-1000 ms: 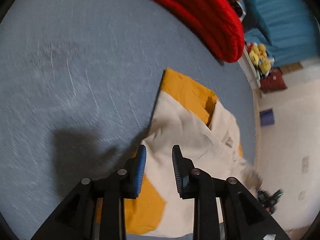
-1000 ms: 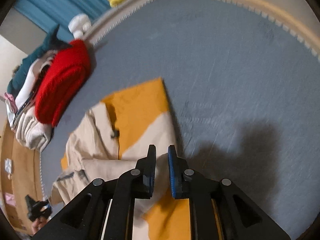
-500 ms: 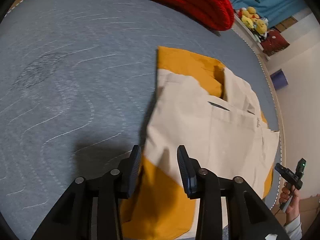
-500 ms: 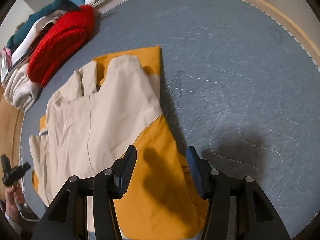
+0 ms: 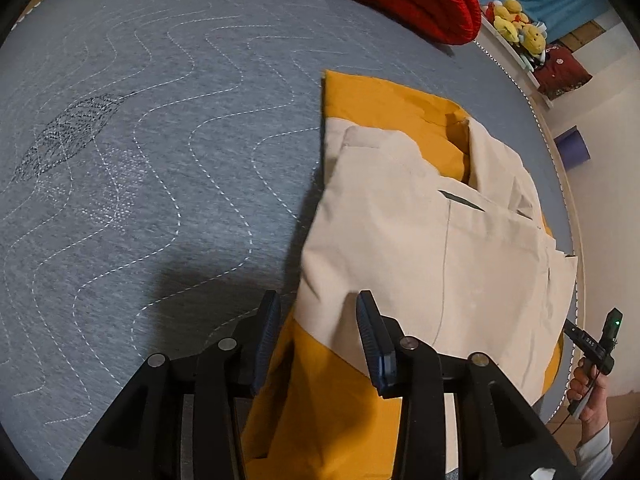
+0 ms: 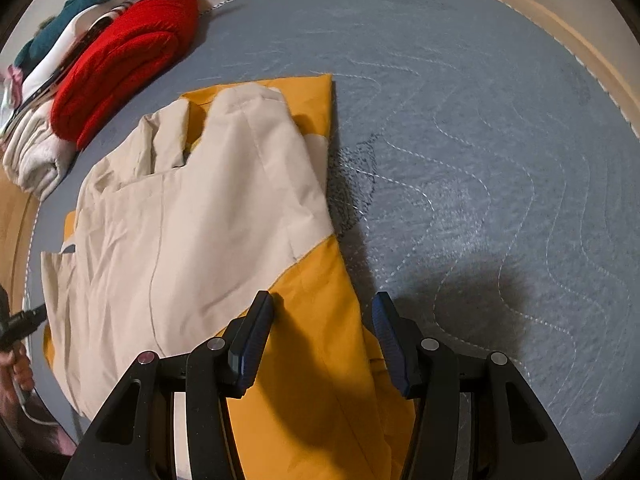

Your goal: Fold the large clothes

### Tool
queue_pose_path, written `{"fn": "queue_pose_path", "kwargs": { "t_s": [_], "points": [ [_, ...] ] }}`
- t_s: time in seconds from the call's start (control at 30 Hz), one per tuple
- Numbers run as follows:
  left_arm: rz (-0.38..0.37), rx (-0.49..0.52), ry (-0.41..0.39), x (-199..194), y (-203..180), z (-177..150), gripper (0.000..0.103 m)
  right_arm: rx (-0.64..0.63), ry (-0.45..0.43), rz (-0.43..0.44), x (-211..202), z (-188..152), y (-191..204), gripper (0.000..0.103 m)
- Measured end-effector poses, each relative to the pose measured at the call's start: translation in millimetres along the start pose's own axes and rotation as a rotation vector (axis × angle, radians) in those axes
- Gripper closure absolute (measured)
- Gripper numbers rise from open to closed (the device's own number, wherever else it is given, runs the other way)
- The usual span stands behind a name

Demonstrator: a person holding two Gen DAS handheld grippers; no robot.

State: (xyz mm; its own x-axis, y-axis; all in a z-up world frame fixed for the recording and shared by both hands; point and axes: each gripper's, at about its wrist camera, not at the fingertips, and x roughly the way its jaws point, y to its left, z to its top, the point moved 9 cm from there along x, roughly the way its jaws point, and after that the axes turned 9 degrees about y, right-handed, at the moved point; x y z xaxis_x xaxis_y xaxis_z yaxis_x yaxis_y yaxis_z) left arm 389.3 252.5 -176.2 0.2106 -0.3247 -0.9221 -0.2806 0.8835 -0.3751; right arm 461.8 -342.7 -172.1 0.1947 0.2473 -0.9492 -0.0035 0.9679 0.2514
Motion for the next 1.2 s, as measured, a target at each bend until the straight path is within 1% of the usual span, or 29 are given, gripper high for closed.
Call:
{"fn": "queue_pose_path", "kwargs": {
  "t_s": [0.03, 0.07, 0.17, 0.23, 0.47, 0.63, 0.73, 0.8, 0.9, 0.97, 1.07, 1.13, 1.2],
  "points": [
    [0.004, 0.004, 0.001, 1.0, 0.2, -0.7, 0.067, -0.010, -0.002, -0.003, -0.5, 0.1, 1.5, 0.055],
    [0.008, 0.009, 0.002, 1.2, 0.9, -1.4, 0.067, -0.025, -0.002, -0.009, -0.2, -0.5, 3.8, 0.061],
    [0.014, 0.025, 0.009, 2.1, -0.2, -4.0, 0.067, -0.060, 0.003, -0.032, 3.0, -2.4, 10.0, 0.072],
    [0.015, 0.035, 0.008, 1.5, -2.7, -4.8, 0.067, -0.075, 0.005, -0.042, 3.8, -3.4, 12.2, 0.078],
    [0.014, 0.054, 0.010, 1.8, -7.4, -8.4, 0.069, -0.105, -0.012, -0.082, 3.3, -2.9, 21.3, 0.089],
    [0.021, 0.076, 0.014, 3.8, -12.4, -9.7, 0.072, -0.120, -0.024, -0.094, 0.0, -2.4, 23.7, 0.092],
    [0.031, 0.080, 0.012, 4.4, -12.6, -9.9, 0.078, -0.123, -0.028, -0.095, -1.9, -1.8, 24.2, 0.093],
    [0.026, 0.082, 0.013, 4.8, -14.0, -10.2, 0.093, -0.125, -0.028, -0.098, -2.3, -2.1, 24.3, 0.093],
    [0.029, 0.089, 0.009, 0.3, -15.6, -10.6, 0.099, -0.129, -0.031, -0.101, -3.3, -2.2, 25.2, 0.094],
    [0.018, 0.089, -0.024, -10.2, -19.5, -6.6, 0.100, -0.129, -0.036, -0.098, -5.5, -1.8, 26.2, 0.096],
    [-0.029, 0.083, -0.115, -42.0, -28.6, 6.2, 0.100, -0.117, -0.070, -0.076, -20.1, 2.8, 28.7, 0.098],
    [-0.057, 0.084, -0.192, -67.2, -34.9, 15.1, 0.101, -0.091, -0.133, -0.036, -44.7, 13.5, 31.2, 0.099],
    [-0.083, 0.085, -0.271, -86.6, -39.3, 21.8, 0.101, -0.075, -0.231, 0.012, -80.9, 26.7, 38.8, 0.099]
  ]
}}
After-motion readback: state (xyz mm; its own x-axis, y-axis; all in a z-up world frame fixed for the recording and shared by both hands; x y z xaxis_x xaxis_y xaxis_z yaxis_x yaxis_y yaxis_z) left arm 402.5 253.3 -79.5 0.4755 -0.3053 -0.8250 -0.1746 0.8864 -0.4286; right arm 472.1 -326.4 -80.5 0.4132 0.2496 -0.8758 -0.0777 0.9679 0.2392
